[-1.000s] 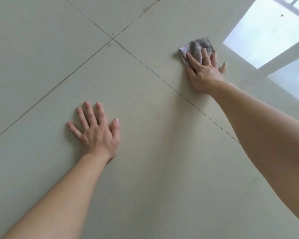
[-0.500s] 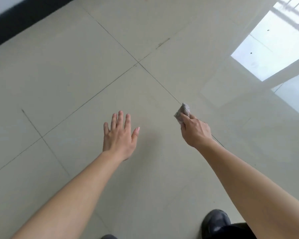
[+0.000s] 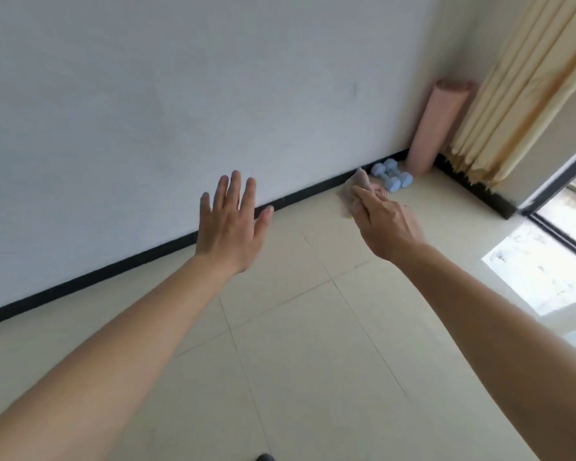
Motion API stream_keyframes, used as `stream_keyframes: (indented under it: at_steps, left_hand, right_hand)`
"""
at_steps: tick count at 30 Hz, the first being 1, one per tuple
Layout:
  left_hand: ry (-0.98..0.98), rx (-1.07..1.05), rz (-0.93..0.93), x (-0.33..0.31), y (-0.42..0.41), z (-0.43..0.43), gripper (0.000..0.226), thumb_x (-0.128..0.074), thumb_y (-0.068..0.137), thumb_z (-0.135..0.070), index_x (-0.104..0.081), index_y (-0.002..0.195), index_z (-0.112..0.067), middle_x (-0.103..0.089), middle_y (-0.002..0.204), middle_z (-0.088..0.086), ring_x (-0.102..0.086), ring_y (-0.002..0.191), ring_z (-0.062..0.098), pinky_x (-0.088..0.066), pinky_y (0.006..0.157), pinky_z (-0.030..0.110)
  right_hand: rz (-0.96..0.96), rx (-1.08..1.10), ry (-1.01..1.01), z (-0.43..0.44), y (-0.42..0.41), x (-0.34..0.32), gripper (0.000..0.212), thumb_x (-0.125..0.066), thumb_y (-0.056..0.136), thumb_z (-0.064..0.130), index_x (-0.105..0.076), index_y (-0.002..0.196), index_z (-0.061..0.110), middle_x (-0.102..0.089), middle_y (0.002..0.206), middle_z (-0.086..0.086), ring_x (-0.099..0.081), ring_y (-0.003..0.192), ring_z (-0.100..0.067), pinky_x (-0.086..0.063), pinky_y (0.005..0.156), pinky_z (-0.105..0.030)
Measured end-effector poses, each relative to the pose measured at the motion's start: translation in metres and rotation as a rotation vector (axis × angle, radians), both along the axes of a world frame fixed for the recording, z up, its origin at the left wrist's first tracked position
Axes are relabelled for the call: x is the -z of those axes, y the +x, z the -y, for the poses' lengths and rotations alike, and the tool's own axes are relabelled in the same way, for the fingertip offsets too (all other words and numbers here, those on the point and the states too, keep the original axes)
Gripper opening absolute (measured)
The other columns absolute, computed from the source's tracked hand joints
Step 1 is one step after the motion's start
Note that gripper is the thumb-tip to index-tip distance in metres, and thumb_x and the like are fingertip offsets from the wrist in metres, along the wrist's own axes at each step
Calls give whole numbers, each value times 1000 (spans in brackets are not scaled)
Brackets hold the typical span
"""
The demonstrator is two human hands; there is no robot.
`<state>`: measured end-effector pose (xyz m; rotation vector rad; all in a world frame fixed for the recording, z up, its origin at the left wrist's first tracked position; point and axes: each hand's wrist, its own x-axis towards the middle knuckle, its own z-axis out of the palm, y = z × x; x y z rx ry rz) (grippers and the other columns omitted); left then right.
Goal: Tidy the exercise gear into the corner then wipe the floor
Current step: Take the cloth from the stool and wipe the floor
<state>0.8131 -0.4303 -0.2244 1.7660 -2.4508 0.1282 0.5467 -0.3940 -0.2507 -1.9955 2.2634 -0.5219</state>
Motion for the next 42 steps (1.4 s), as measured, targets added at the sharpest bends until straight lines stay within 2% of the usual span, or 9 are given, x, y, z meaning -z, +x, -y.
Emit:
stream_keyframes:
  at_steps: [3, 7, 12, 17, 24, 31, 36, 40, 42]
  left_hand:
    - [-154, -100, -81, -117, 48, -26, 67, -14, 101, -52, -21, 154, -11, -15, 162, 15, -15, 149, 33, -20, 117, 53]
    - [-295, -290, -184, -181, 112, -95, 66, -16, 102, -51, -16, 156, -13, -9, 164, 12, -8, 151, 29, -13, 120, 50]
    - [-289, -672, -236, -165, 184, -228, 73, -8, 98, -57, -14, 156, -14, -6, 165, 10, -4, 152, 27, -12, 121, 51]
    - [-178, -1013, -94, -165, 261, -368, 78, 2, 94, -60, -8, 157, -15, -2, 165, 9, 0, 152, 26, -10, 121, 52]
    - [-273, -1374, 44, -192, 387, -578, 78, 2, 94, -58, -10, 157, -15, -3, 165, 10, -2, 152, 26, -8, 121, 53]
    - [-301, -1635, 112, -198, 529, -749, 69, -1, 99, -56, 4, 156, -16, 12, 164, 7, 12, 151, 24, 0, 122, 51]
    - [-309, -1692, 90, -207, 639, -806, 69, -2, 99, -56, 7, 156, -18, 16, 164, 4, 16, 150, 21, 2, 122, 50]
    - [-327, -1681, 66, -204, 737, -813, 70, 0, 98, -56, 5, 157, -18, 15, 164, 4, 15, 151, 21, 0, 122, 50]
    - [-340, -1662, 71, -199, 792, -810, 71, 3, 98, -57, 4, 157, -18, 15, 164, 4, 15, 151, 21, 0, 122, 50]
  right_hand:
    - [1, -76, -131, -1, 38, -119, 47, -23, 105, 47, -39, 147, 32, -58, 139, -5, -60, 114, -36, -45, 87, -44]
    - [48, -219, -282, -11, 94, -193, 50, -24, 105, 50, -32, 151, 32, -55, 143, -3, -61, 112, -34, -44, 84, -40]
    - [272, -525, -325, -43, 202, -183, 54, -38, 103, 40, -23, 154, 32, -51, 146, -1, -63, 105, -34, -44, 76, -38]
    - [375, -913, -321, -120, 345, -163, 55, -38, 104, 26, -22, 157, 26, -41, 156, 0, -65, 98, -37, -48, 70, -38]
    - [494, -1421, -347, -278, 564, -208, 57, -19, 103, 45, -8, 158, 35, -63, 131, -6, -64, 81, -35, -52, 70, -40]
    - [549, -1691, -357, -446, 788, -220, 60, -23, 104, 47, -4, 160, 35, -69, 97, -11, -64, 77, -37, -54, 67, -45]
    - [592, -1750, -315, -509, 912, -218, 59, -33, 107, 39, -5, 159, 37, -67, 112, -9, -63, 82, -36, -52, 72, -45]
    - [608, -1783, -370, -523, 1006, -210, 62, -37, 107, 38, -3, 160, 35, -68, 104, -4, -61, 77, -28, -44, 68, -35]
    - [591, -1788, -362, -522, 1062, -204, 64, -36, 107, 36, 0, 159, 37, -68, 120, 3, -63, 86, -26, -47, 74, -36]
